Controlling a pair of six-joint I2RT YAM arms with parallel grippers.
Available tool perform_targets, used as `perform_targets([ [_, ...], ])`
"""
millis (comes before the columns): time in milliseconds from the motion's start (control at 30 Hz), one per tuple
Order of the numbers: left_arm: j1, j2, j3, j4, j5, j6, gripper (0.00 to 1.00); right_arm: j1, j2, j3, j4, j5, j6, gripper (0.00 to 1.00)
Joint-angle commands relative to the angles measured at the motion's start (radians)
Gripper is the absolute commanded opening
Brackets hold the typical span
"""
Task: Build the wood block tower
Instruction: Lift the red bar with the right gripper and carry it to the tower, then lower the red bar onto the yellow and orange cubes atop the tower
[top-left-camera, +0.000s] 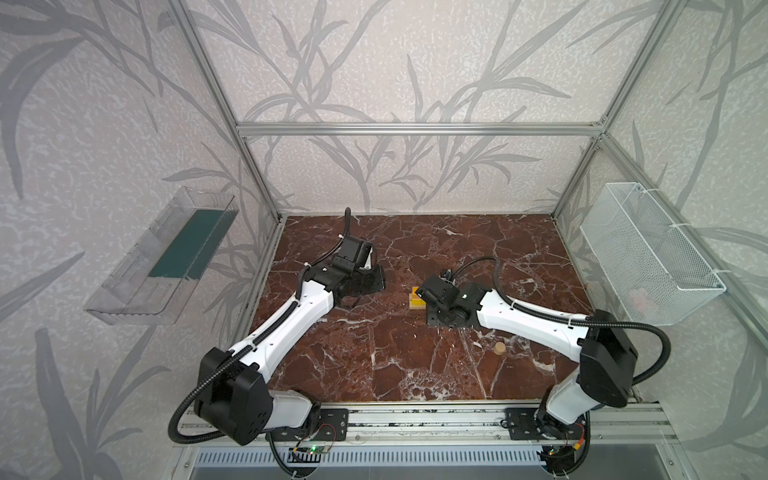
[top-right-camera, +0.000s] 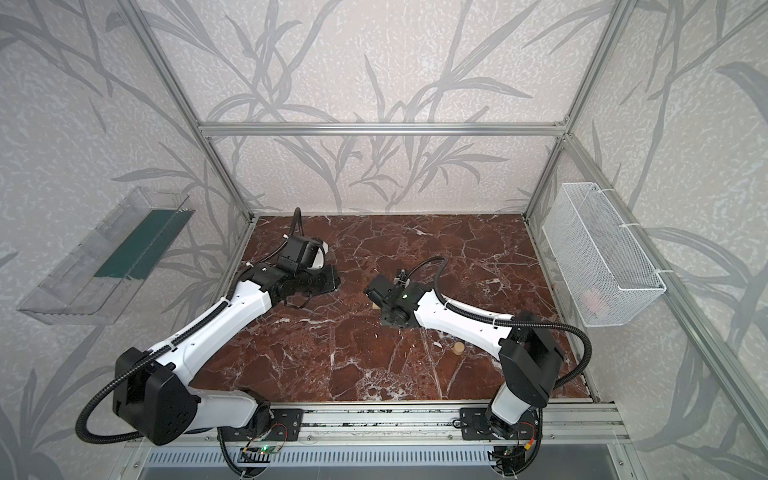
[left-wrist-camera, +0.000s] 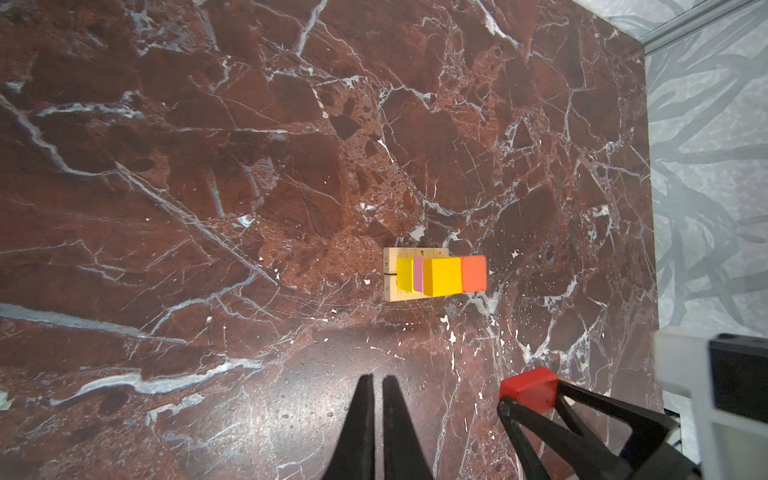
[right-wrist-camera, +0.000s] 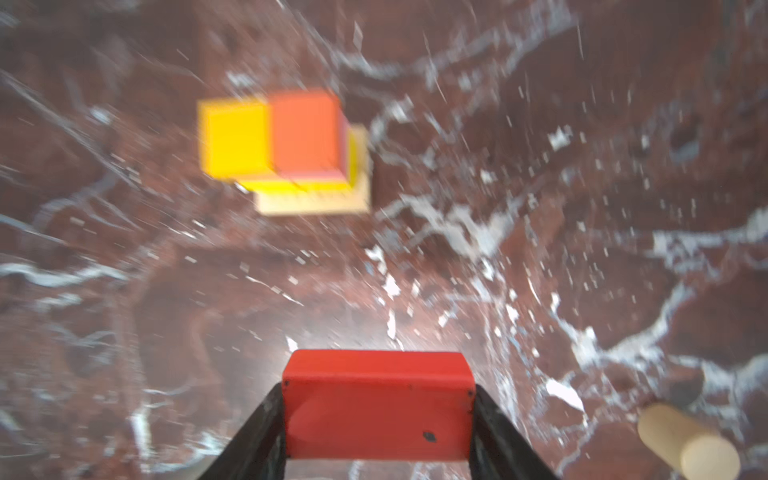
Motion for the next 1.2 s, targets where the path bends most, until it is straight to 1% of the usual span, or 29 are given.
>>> perform_targets([
  [0,0.018,-0.021,-0.006,-0.004,0.002,0.019,0.08,-0.021,0.082,0.099,-0.058,0.022,-0.082,0.48],
  [200,0.047,-0.015,-0.005,0.008,0.020,0.018,0.08,-0.051,0.215,0.305,-0.142,-0.008,-0.136,0.49],
  [367,0.068,-0.004,-0.003,0.007,0.035,0.023,0.08,-0.070,0.283,0.396,-0.175,-0.032,-0.147,0.49],
  [700,0.087,0.005,-0.006,0.019,0.060,0.023,0.08,-0.079,0.347,0.483,-0.212,-0.014,-0.160,0.49],
  [1167,0.096,0.015,0.006,0.007,0.068,0.027,0.08,-0.099,0.388,0.499,-0.186,-0.020,-0.166,0.49],
])
